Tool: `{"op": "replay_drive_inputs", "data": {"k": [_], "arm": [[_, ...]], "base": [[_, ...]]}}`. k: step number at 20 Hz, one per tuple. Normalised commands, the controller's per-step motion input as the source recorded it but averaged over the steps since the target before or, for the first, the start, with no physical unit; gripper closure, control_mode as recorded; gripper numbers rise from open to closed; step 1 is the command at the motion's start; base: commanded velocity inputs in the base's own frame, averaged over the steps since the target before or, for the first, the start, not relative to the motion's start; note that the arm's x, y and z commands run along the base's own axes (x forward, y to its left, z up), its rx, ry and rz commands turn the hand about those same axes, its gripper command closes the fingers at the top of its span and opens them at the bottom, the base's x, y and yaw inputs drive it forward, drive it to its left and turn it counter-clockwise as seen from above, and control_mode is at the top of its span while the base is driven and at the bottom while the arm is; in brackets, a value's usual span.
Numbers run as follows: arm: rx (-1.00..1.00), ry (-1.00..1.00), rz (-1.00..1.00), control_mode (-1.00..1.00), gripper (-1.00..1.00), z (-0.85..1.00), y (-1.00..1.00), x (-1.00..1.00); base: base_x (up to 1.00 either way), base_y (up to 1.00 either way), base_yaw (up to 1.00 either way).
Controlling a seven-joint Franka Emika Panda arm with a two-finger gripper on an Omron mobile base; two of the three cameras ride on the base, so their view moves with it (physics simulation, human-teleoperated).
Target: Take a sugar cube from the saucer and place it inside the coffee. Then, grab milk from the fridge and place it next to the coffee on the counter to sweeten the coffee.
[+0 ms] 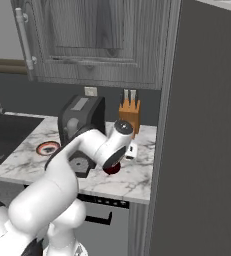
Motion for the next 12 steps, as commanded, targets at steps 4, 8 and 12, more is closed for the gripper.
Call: {"op": "replay_drive_inputs", "data": {"k": [4, 8, 12], "arm": [[0.0, 0.0, 0.18, -1.0, 1.0, 0.0, 0.13, 0.14], [0.0, 0.0, 0.16, -1.0, 1.0, -0.04, 0.16, 0.15], [0.0, 0.0, 0.13, -1.0, 1.0, -0.07, 0.16, 0.25]], "base": [[0.0, 0.0, 0.0], [0.0, 0.0, 0.0], [0.0, 0.0, 0.0]]}}
